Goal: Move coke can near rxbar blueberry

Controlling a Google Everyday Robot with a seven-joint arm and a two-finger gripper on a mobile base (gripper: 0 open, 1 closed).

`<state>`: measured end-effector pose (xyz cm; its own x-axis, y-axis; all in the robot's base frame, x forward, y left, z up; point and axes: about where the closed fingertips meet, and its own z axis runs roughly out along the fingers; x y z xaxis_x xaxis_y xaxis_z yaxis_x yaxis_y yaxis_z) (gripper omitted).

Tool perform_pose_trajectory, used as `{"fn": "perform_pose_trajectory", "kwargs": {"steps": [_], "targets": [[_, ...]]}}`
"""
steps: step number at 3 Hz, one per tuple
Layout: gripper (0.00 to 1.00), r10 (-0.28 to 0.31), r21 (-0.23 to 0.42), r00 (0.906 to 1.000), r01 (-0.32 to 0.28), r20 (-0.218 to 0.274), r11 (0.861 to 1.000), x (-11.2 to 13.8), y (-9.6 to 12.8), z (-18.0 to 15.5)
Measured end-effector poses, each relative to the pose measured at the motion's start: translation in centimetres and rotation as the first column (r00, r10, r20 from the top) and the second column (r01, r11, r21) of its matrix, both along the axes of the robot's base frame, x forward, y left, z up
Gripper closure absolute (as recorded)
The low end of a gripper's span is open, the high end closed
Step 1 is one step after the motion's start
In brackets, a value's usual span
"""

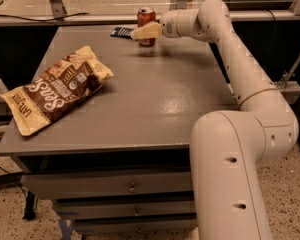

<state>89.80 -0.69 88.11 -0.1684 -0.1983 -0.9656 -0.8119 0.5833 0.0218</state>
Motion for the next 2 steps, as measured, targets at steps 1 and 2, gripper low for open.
{"fn": "perform_pose_trajectory", "kwargs": {"steps": [1,2], "targets": [[0.00,0.016,-0.031,0.9998,-0.017,-0.006,0.999,-1.3,-1.7,0.4],[0.00,0.045,-0.086,0.9990,-0.045,-0.003,0.995,-3.9,-4.4,1.8]]}}
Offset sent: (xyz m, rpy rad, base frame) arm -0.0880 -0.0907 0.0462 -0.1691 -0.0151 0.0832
